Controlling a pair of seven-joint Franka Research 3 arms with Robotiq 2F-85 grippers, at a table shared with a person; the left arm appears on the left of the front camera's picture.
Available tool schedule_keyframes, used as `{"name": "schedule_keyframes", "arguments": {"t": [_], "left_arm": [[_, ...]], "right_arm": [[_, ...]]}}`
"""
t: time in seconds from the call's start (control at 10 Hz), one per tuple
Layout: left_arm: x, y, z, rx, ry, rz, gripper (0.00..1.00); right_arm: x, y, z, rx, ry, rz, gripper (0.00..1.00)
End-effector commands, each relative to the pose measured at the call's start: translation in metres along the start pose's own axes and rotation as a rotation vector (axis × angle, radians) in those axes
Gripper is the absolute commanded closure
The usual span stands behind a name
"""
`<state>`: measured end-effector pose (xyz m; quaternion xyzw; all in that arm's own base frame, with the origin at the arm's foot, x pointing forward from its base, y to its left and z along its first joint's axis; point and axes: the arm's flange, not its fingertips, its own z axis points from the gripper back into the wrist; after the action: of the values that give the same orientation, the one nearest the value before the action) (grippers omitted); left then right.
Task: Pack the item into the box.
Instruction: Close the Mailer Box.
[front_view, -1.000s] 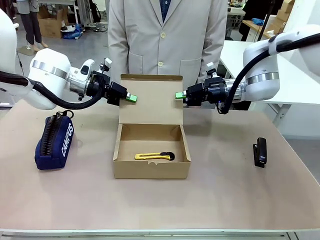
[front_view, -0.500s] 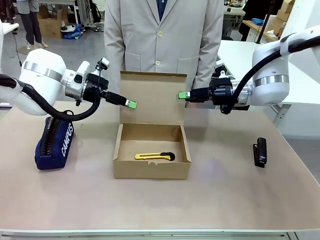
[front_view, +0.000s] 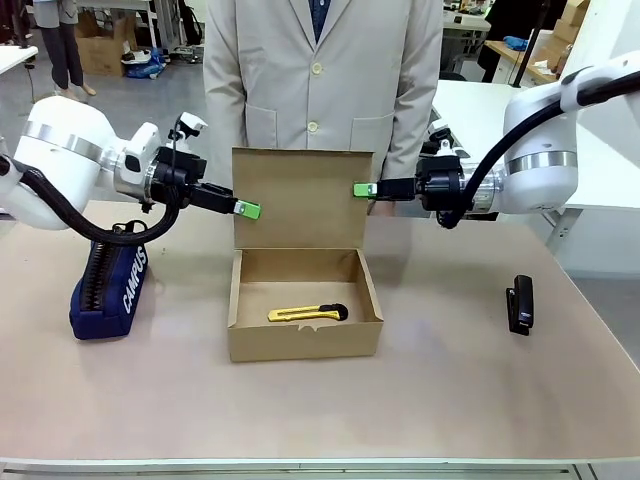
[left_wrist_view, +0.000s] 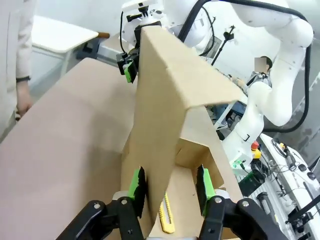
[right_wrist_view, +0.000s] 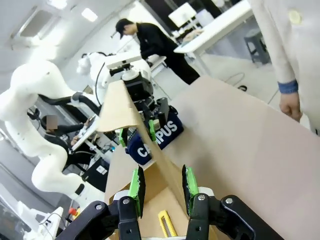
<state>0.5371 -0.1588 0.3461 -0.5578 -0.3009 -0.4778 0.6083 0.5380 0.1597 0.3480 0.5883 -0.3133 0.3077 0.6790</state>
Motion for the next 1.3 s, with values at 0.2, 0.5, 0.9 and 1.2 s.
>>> {"name": "schedule_keyframes", "arguments": {"t": [0.2,0.5,0.9,1.2], "left_arm": [[0.002,-0.021,0.006,0.05,-0.059,-0.206,0.44],[0.004,-0.025,-0.003,0.012,-0.122,-0.316,0.44],[-0.002,-0.034,-0.008,-0.059,-0.153,-0.464,0.44],[-0.006,-0.041,-0.009,-0.061,-0.156,-0.538,0.44]], "right_arm": [[-0.013,0.03,-0.002,0.094,-0.029,0.115,0.57],[-0.01,0.031,-0.003,0.111,-0.06,0.152,0.57],[-0.011,0.036,-0.005,0.122,-0.059,0.196,0.57],[-0.016,0.033,-0.003,0.136,-0.039,0.2,0.57]]}}
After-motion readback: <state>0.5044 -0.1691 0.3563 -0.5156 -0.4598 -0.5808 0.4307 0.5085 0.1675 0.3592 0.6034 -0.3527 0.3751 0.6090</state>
